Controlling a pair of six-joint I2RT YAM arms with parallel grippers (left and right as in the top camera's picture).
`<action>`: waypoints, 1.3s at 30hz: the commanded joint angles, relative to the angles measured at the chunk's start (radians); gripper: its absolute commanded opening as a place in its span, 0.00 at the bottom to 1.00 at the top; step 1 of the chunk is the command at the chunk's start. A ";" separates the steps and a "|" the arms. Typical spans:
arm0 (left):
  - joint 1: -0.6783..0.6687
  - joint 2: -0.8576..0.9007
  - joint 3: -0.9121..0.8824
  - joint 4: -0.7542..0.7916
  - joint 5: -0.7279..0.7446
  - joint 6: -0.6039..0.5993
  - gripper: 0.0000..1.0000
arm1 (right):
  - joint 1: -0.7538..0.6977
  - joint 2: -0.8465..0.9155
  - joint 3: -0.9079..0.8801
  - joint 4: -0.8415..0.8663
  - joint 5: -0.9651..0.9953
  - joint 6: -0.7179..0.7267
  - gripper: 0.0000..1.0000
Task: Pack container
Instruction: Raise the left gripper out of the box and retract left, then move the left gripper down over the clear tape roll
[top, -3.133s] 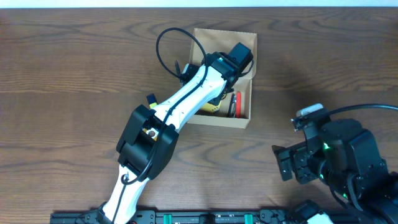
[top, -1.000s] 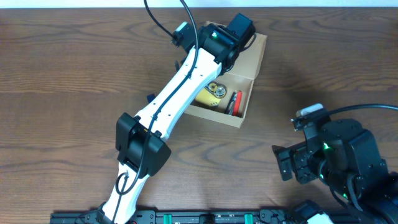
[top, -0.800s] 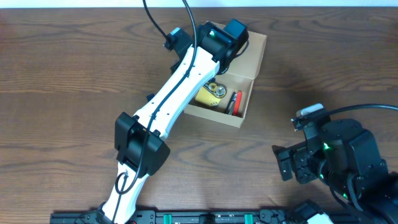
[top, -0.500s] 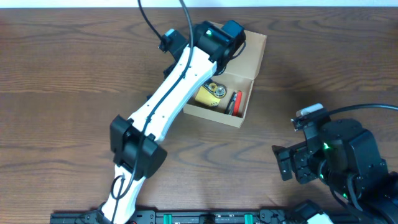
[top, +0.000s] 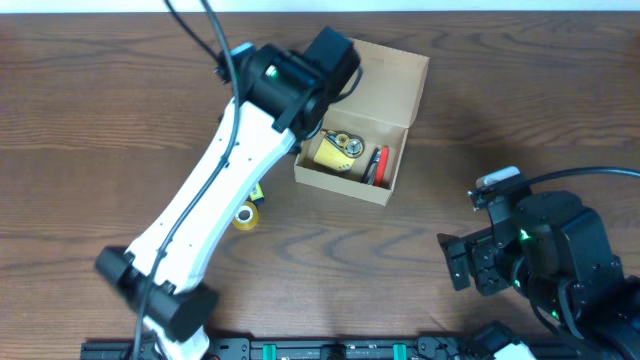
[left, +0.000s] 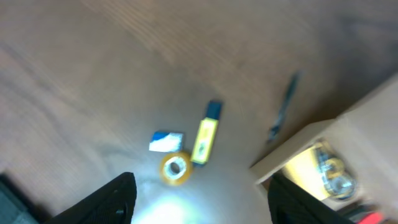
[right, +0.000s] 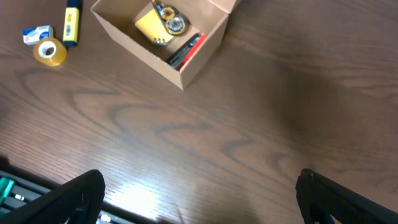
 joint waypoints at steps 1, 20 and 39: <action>0.000 -0.124 -0.095 -0.078 0.006 -0.013 0.70 | -0.005 0.000 0.001 -0.002 0.006 -0.004 0.99; 0.291 -0.239 -0.690 0.579 0.262 0.409 0.74 | -0.005 0.000 0.001 -0.002 0.006 -0.004 0.99; 0.275 -0.240 -0.848 0.492 0.489 0.131 0.80 | -0.005 0.000 0.001 -0.002 0.006 -0.004 0.99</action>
